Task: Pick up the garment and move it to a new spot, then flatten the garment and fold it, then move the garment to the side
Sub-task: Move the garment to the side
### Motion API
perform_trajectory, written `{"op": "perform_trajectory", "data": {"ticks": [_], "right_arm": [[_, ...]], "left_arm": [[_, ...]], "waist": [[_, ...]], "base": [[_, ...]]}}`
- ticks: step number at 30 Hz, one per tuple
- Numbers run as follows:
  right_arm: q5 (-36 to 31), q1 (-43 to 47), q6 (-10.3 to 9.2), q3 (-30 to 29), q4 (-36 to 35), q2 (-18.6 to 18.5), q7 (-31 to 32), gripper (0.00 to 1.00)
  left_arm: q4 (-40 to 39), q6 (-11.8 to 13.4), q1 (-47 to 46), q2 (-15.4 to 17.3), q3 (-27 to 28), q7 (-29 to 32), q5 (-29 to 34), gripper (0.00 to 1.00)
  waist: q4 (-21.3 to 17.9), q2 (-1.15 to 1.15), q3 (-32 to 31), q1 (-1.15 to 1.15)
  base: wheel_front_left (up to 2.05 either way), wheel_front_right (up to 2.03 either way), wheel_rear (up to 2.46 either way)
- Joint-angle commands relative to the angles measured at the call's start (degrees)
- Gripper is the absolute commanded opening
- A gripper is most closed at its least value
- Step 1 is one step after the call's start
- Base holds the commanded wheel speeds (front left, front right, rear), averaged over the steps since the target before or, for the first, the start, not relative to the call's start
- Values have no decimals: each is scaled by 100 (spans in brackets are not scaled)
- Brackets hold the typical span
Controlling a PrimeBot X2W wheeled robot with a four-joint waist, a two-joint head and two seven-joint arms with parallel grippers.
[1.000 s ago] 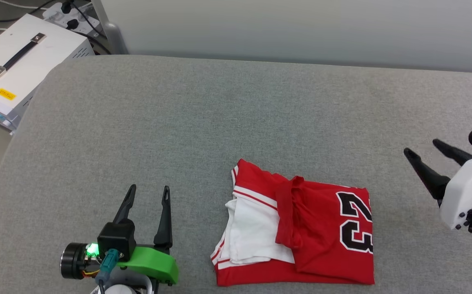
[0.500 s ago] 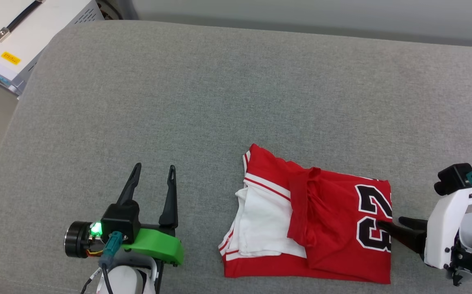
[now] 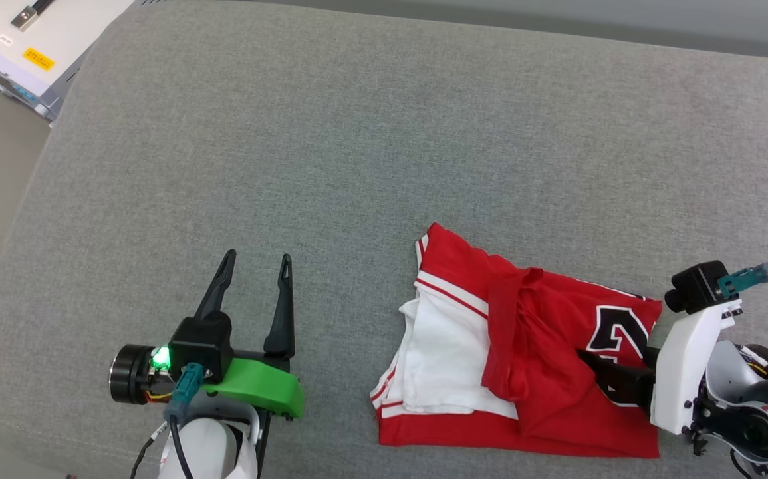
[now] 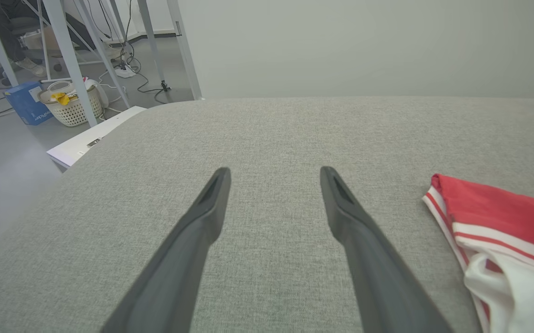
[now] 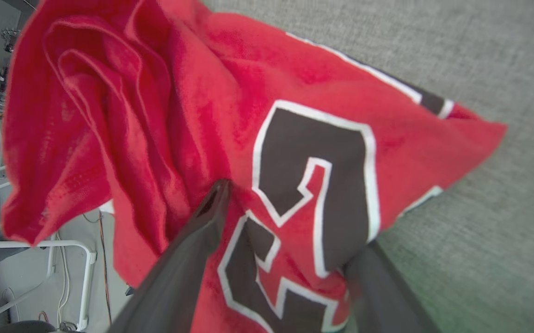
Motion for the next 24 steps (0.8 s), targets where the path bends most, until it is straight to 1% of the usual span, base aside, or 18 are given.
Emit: {"op": "perform_trajectory", "data": {"ticks": [1, 2, 8, 13, 19, 22, 24], "right_arm": [[-13, 5, -5, 162, 163, 72, -89, 13], [0, -16, -5, 208, 176, 52, -141, 0], [-69, -273, -5, 474, 65, -212, -611, 0], [-254, -493, -5, 734, -245, -540, -959, 0], [-539, -819, -5, 948, -697, -956, -1183, 0], [-750, -1013, -5, 1024, -867, -1250, -1219, 0], [-737, -1089, -5, 995, -914, -1349, -1222, 0]], "left_arm": [[12, 2, -92, -36, -6, -34, -46, 100], [17, 2, -91, -36, -7, -34, -47, 100], [78, 24, -33, -38, 7, -34, -48, 100], [70, 41, 68, -38, 22, -34, -32, 100], [-12, 50, 240, -33, 95, -34, 0, 100], [-80, 52, 287, -18, 152, -34, 19, 100], [-117, 44, 284, -10, 179, -34, 28, 100]], "waist": [[12, 26, 7, 0], [16, 26, 5, 0], [-48, 26, -139, 0], [-248, 26, -368, 0], [-717, 26, -520, 0], [-1023, 26, -507, 0], [-1209, 26, -469, 0]], "base": [[0, 0, 0], [0, 0, 0], [0, 0, 0], [0, 0, 0], [0, 0, 0], [0, 0, 0], [0, 0, 0]]}}
